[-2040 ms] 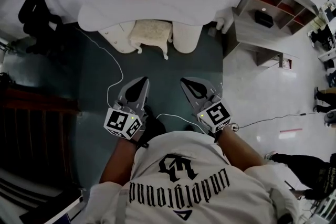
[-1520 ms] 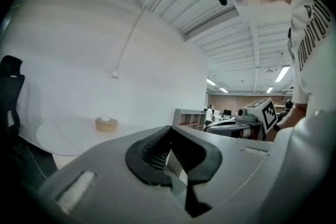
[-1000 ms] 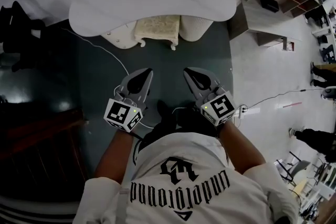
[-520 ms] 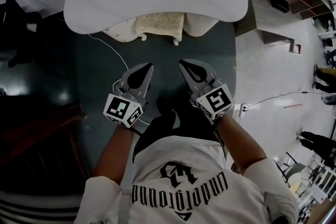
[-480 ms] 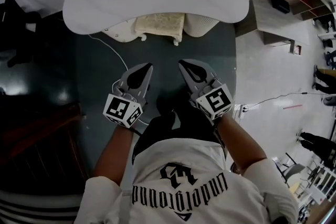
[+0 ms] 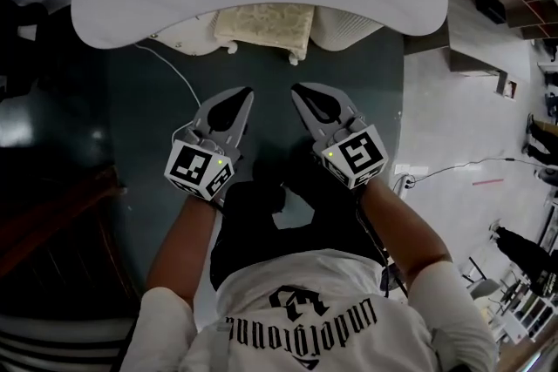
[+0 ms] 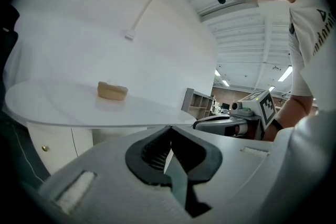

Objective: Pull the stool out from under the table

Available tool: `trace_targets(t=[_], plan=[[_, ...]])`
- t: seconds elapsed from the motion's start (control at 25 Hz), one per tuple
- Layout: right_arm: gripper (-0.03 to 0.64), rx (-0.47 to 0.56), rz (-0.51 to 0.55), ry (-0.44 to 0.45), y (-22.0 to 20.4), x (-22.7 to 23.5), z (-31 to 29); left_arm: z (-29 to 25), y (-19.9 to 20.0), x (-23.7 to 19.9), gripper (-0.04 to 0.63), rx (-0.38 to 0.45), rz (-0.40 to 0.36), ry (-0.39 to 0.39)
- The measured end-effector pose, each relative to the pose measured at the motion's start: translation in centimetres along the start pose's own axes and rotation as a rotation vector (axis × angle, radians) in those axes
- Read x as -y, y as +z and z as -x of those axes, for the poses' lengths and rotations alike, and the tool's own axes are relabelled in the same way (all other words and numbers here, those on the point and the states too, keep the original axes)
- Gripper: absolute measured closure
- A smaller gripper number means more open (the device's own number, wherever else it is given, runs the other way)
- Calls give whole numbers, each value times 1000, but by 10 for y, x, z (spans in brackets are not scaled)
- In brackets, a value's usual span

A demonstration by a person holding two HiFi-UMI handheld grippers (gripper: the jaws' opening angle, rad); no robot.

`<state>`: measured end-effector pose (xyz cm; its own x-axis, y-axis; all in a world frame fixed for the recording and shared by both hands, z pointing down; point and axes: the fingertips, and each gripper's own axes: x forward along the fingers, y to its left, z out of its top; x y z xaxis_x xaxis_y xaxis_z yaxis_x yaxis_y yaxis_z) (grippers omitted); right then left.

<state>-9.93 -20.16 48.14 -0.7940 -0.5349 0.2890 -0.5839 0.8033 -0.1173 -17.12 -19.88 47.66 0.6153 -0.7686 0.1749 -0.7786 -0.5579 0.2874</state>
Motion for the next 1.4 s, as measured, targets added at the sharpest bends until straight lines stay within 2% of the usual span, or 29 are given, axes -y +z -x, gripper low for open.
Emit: trace_targets(t=[0.28,0.48,0.64,0.76,0.96,1.12,1.4], plan=[[579,5,-9,36,-108,37,-58,-49,-109,-56,568,-15,-23,-7],[560,41,10,46,-178,73,-102,-88,-183,-101,543,-20,-68,4],[545,52,6,42,-238,93,-138,-111,-239,-139,522,-10,-49,-5],[531,53,-35,32,-278,104,-161,-124,-274,-165,488,-11,-37,-26],[499,55,-118,22,-325,119,-191,-135,-318,-202,423,-16,35,-68],[462,61,-230,11,-355,131,-207,-142,-346,-220,368,-32,86,-104],[363,106,-420,16,-384,146,-227,-169,-374,-248,245,-14,253,-152]])
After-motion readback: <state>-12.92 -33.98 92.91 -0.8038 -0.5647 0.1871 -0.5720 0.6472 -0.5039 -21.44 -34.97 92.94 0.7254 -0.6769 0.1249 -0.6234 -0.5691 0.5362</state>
